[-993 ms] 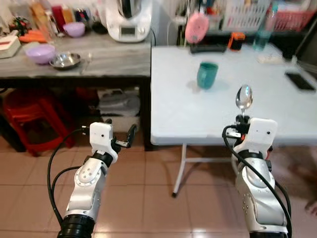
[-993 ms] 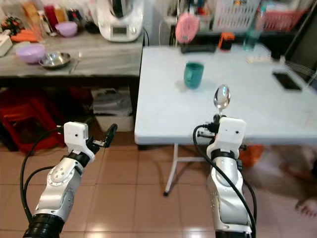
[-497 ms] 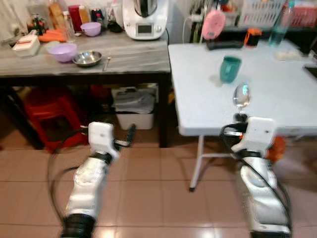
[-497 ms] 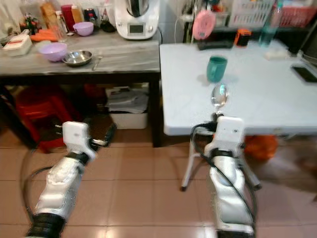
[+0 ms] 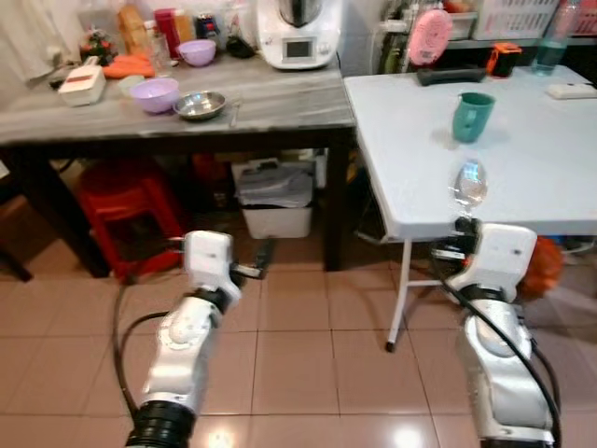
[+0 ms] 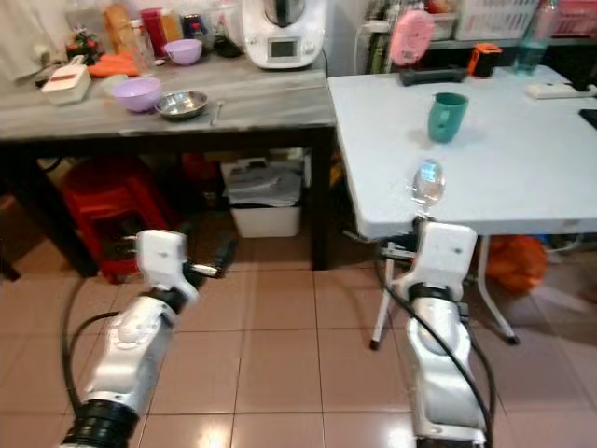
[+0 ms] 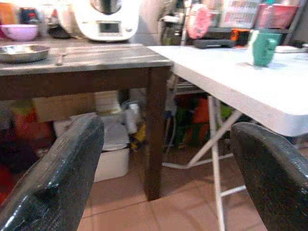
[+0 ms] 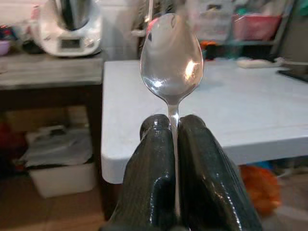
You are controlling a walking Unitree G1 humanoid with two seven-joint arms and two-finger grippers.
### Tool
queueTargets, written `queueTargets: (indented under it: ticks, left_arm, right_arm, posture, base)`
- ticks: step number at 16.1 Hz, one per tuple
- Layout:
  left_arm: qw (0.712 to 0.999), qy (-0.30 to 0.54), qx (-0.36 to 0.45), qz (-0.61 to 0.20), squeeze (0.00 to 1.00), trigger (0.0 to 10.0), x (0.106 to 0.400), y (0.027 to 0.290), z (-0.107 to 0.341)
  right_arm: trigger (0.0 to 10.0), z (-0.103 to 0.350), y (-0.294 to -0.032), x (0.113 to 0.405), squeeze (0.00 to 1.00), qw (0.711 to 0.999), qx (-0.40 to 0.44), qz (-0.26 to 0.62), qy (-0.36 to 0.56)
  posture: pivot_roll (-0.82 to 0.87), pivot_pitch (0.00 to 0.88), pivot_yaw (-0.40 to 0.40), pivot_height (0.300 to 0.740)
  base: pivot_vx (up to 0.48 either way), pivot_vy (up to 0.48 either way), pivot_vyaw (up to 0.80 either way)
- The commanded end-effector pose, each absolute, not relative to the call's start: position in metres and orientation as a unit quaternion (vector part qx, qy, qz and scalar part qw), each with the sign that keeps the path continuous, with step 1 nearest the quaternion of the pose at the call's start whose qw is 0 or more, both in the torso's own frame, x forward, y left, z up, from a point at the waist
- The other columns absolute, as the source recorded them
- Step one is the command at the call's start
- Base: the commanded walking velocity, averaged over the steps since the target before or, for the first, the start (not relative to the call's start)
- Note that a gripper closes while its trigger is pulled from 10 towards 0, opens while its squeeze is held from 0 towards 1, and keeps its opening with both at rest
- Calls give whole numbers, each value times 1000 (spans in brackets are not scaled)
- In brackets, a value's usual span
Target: Setting the table
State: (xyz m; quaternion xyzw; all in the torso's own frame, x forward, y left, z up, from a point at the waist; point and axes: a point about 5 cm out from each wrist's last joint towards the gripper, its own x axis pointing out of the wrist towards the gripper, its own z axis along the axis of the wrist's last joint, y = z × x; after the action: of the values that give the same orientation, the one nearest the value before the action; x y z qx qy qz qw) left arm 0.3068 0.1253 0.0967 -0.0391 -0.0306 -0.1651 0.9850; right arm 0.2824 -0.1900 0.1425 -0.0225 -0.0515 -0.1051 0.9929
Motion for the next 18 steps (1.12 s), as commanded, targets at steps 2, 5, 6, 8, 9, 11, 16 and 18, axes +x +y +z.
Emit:
queueTargets:
  ticks: [2, 5, 6, 8, 9, 11, 16, 18]
  left_arm:
    - [988, -33, -27, -150, 0, 10000, 310, 137, 99]
    - [989, -37, -26, -143, 0, 10000, 310, 138, 100]
    - [988, -38, -26, -148, 0, 10000, 310, 138, 101]
    - [985, -46, -29, -161, 0, 10000, 310, 138, 104]
    - [986, -45, -28, -159, 0, 10000, 310, 139, 104]
    - [986, -44, -27, -159, 0, 10000, 310, 139, 104]
    - [985, -44, -29, -163, 0, 10000, 310, 137, 104]
    - [985, -44, -30, -164, 0, 10000, 311, 136, 104]
  right_arm:
    - [10000, 149, -181, 285, 0, 994, -14, -91, -66]
    - [10000, 148, -180, 284, 0, 994, -7, -88, -67]
    - [10000, 148, -180, 284, 0, 994, -6, -87, -67]
    - [10000, 149, -179, 284, 0, 994, -5, -86, -70]
    - [10000, 149, -180, 283, 0, 994, -4, -85, -70]
    - [10000, 149, -179, 284, 0, 994, -2, -82, -71]
    - [10000, 150, -177, 284, 0, 994, 2, -77, -74]
    - [10000, 150, -177, 285, 0, 994, 1, -76, -75]
  posture:
    - [-69, 0, 27, 740]
    - [-70, 0, 30, 740]
    - [-72, 0, 31, 740]
    - [-73, 0, 31, 740]
    - [-73, 0, 32, 740]
    - [-73, 0, 32, 740]
    - [-74, 0, 34, 740]
    - [-75, 0, 34, 740]
  base:
    - [0, 381, 0]
    - [0, 126, 0]
    - [0, 0, 0]
    - [129, 0, 491]
    - [270, 0, 556]
    - [298, 0, 663]
    - [341, 0, 619]
    - [345, 0, 444]
